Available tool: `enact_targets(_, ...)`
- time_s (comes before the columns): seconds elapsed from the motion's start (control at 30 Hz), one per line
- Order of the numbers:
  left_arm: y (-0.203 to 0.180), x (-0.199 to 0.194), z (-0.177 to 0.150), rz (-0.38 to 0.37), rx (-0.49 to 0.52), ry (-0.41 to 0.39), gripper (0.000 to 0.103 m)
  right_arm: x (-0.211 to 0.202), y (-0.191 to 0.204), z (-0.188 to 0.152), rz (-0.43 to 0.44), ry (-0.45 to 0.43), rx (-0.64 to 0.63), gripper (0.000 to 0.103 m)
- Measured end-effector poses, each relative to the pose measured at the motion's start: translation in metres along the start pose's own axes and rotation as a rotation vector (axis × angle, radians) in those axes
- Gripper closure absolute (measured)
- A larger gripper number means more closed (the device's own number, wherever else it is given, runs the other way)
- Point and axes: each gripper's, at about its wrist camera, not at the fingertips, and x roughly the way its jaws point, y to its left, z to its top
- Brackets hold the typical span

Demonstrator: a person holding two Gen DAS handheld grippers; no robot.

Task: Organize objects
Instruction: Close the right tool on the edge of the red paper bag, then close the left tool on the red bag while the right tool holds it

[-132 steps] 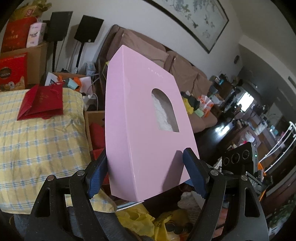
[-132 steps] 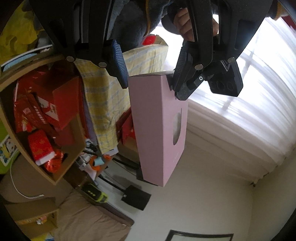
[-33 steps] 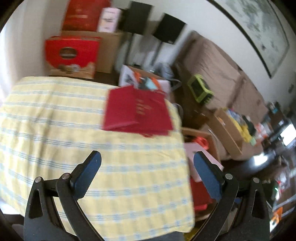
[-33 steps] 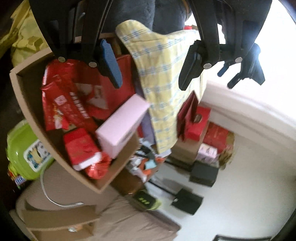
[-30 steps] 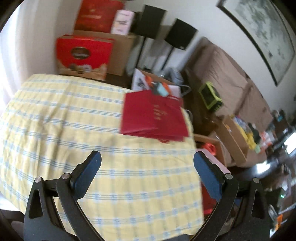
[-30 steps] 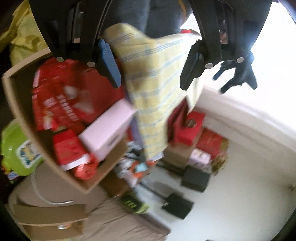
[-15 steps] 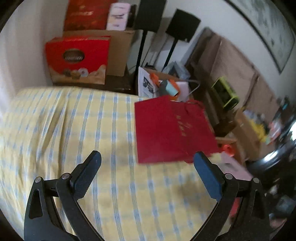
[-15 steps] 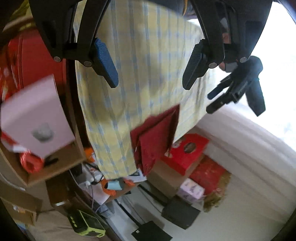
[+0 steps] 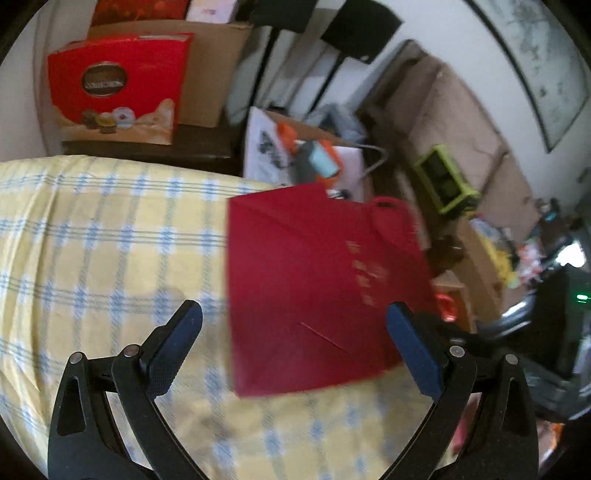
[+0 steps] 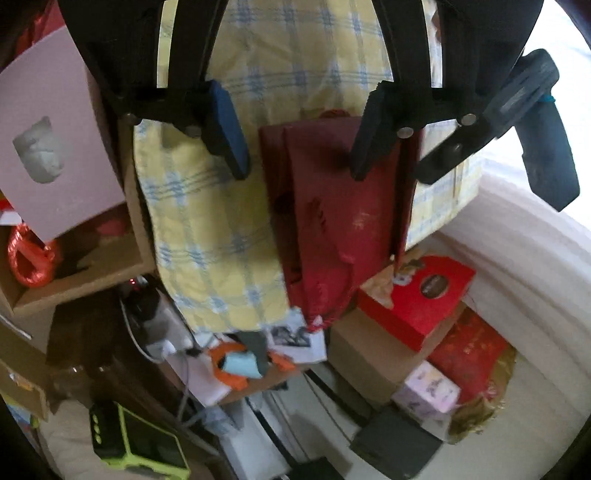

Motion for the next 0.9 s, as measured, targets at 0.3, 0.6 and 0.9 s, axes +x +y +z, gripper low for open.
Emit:
enact_targets(0.3,-0.012,0.003,-0.004,0.2,0.093,-0.036,0.002,-0.002,0.014,-0.019,0.019,-0.014,-0.058,0.089)
enact_targets(0.6,-0.004,-0.004,-0.025,0.242,0.089,-0.07,0.011,-0.033,0.024,-0.048,0.064,-0.038,-0.056,0.101)
enact_targets(0.9,-0.003,0.001,-0.012,0.305,0.096,-0.097,0.013,-0.033,0.041,-0.022,-0.103,-0.156,-0.155,0.058)
